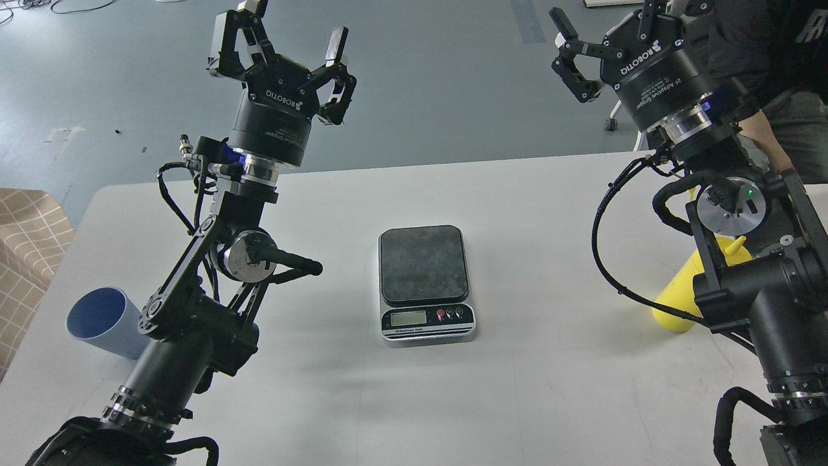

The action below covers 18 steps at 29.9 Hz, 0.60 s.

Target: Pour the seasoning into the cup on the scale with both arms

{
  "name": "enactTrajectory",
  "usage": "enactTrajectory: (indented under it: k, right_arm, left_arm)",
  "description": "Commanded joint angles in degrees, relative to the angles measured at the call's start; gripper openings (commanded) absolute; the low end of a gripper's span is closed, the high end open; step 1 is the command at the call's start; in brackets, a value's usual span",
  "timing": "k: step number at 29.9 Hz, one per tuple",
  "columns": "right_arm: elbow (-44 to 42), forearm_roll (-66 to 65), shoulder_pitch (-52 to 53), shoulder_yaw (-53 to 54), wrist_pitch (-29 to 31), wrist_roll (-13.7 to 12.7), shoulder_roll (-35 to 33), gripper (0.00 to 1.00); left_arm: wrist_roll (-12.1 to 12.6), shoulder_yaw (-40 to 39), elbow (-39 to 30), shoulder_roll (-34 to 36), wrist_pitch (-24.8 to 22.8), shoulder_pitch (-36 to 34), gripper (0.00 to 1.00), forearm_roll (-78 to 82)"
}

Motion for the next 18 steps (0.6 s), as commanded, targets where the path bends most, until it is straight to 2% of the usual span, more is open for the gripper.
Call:
enactTrajectory:
  k: [1,4,18]
  right_arm:
    - [-0.1,0.0,0.3,0.0,0.0,0.0,0.0,1.0]
    - [-0.1,0.0,0.3,0.0,0.0,0.0,-0.1,1.0]
    - [-0.1,-0.1,0.1,0.0,0.0,0.0,-0.5,1.0]
  left_arm:
    - [-0.1,0.2,-0.3,-0.3,-0.1,0.1,0.99,0.2]
    - [-2.3,0.8,-0.5,-0.3,0.5,0.1,0.99,0.3]
    - [-2.4,0.2,-0.1,-0.3,-0.1,0.2,0.99,0.1]
